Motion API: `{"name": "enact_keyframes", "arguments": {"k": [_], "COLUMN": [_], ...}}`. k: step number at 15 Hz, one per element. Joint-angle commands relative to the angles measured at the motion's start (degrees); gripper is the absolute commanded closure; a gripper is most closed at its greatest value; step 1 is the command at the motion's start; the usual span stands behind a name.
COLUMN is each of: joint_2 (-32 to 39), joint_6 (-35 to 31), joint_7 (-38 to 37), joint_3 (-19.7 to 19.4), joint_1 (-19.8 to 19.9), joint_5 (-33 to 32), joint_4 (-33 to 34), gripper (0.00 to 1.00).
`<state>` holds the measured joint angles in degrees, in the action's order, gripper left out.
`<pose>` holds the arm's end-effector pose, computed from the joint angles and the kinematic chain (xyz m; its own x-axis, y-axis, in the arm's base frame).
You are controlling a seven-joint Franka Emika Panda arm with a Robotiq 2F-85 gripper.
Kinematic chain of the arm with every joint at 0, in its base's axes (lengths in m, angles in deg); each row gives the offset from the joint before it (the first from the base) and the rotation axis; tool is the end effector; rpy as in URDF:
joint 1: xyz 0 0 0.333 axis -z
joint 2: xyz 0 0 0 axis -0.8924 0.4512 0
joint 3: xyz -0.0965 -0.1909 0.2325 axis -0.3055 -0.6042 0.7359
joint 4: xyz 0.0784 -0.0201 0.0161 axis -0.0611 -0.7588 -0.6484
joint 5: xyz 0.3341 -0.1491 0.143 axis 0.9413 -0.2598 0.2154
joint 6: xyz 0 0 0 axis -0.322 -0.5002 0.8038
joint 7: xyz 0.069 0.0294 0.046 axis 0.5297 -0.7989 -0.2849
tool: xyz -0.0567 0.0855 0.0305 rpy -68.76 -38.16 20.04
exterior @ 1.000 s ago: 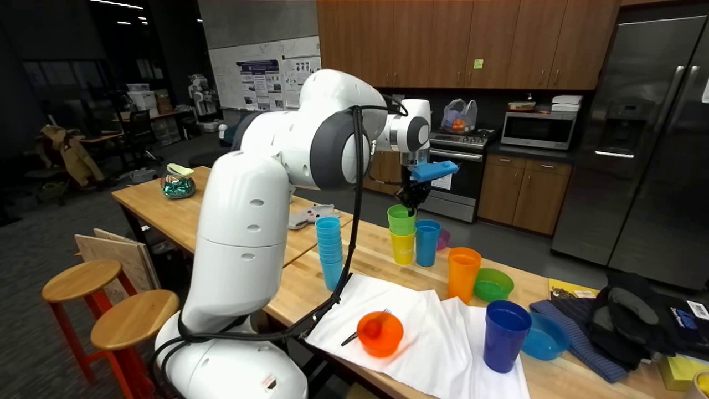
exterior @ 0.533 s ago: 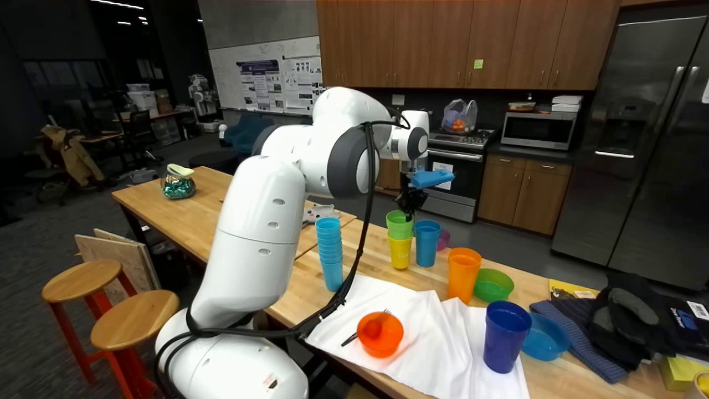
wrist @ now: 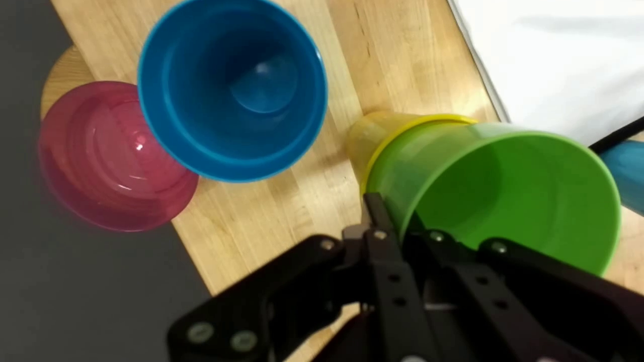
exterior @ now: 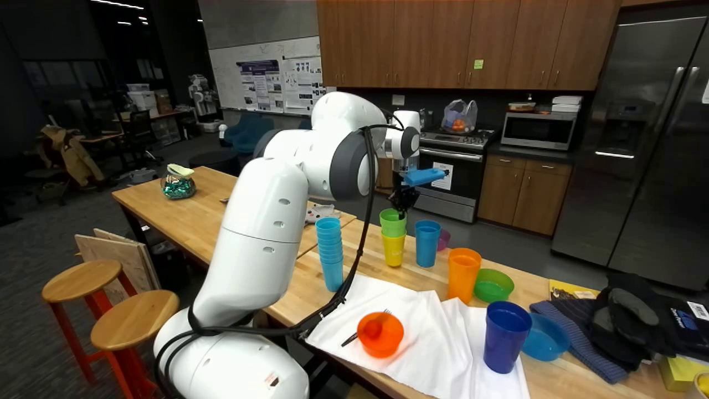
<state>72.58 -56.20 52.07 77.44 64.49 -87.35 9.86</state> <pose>0.7028 0.0194 0.4119 0.4556 0.8887 -0.0521 0.8893 -0.4569 -0.0174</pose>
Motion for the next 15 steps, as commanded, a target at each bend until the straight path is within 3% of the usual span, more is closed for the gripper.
{"name": "enact_keyframes", "arguments": {"k": [1,6,7,8,9,12,15], "joint_2": [0.1,0.1,-0.8,-1.8,0.0,0.0,0.0], "joint_6": [0.3,0.3,-0.4,-1.4,0.0,-0.4,-0.4], "joint_7": [-0.1,-0.1,-0.8,-1.1,-0.2,-0.3,-0.3], "joint_3": [0.2,0.2,-0.2,-0.4,0.2,0.1,0.2], "joint_1": [0.2,0.2,-0.4,-0.6,0.1,0.0,-0.1], "joint_5": [-0.1,-0.1,-1.4,-2.2,-0.6,-1.2,-1.2], "joint_4": [0.2,0.3,-0.8,-1.9,0.1,0.0,0.0], "gripper": [0.93,0.93,0.68,0.68,0.87,0.68,0.67]}}
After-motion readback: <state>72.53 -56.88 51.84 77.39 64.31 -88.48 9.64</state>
